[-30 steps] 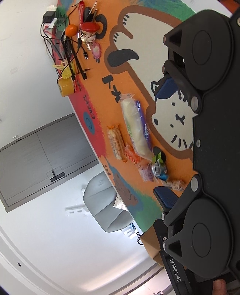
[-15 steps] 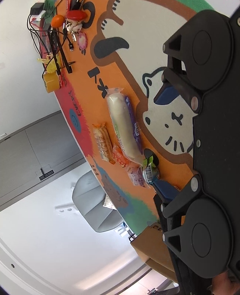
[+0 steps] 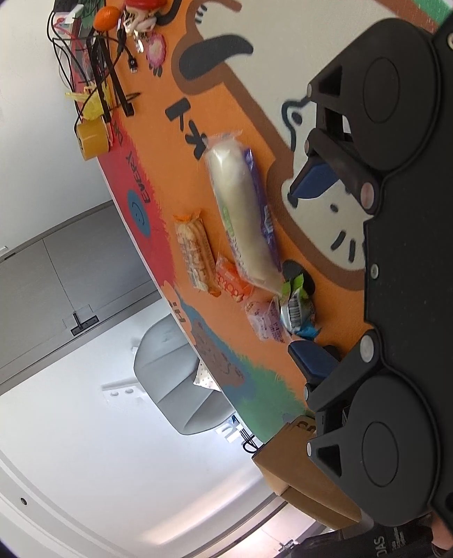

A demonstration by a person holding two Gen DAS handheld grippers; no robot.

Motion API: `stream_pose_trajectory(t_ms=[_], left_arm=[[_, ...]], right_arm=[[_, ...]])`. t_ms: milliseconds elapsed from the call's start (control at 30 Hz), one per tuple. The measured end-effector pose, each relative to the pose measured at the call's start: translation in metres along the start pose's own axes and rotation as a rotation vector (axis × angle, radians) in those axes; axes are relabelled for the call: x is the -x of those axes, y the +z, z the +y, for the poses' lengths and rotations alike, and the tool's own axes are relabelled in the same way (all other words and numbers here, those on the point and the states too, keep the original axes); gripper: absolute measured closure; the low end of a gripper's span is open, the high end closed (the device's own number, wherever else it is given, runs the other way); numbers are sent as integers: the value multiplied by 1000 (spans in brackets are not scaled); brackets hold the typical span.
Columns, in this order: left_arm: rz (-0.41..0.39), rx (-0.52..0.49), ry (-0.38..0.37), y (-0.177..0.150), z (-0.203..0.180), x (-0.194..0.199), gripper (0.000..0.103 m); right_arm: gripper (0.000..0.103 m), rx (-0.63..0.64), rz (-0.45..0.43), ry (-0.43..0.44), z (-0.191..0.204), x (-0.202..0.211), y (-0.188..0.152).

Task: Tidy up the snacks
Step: 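Grasp the clear stick packet with the left tool while the right tool grasps the blue-silver snack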

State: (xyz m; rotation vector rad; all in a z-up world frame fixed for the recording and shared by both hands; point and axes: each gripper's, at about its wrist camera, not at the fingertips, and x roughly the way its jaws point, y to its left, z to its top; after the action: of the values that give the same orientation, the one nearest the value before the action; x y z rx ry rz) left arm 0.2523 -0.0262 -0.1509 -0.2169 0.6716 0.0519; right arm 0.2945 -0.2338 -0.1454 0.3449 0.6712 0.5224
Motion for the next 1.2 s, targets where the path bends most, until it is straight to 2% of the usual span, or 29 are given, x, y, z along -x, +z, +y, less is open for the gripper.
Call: stream_pose_trajectory(t_ms=[267,467,867,967,1067,1100,1200], left_arm=[[-18,47,43,3,24,12,86],[-37,66,35,6,32,17,86],[-50,70,26,4,33,17,86],[-46,76,22,4,34,18,86],[-48,78,28,5,32,20,86],[-48,80,26,5,32,21,86],[-58,73,20,6,27,28,86]], right_arm=[[13,5,11,13,17,-16,0],[13,25,19,16,28,-30,0],[16,115,21,-52,44,-52,-5],[27,153,16,-86,47,-51,-8],[50,185,38,-115,49,-49,-7],[61,178,49,-118,48,-47,-5],[68,135,63,-83,39,-40,-4]])
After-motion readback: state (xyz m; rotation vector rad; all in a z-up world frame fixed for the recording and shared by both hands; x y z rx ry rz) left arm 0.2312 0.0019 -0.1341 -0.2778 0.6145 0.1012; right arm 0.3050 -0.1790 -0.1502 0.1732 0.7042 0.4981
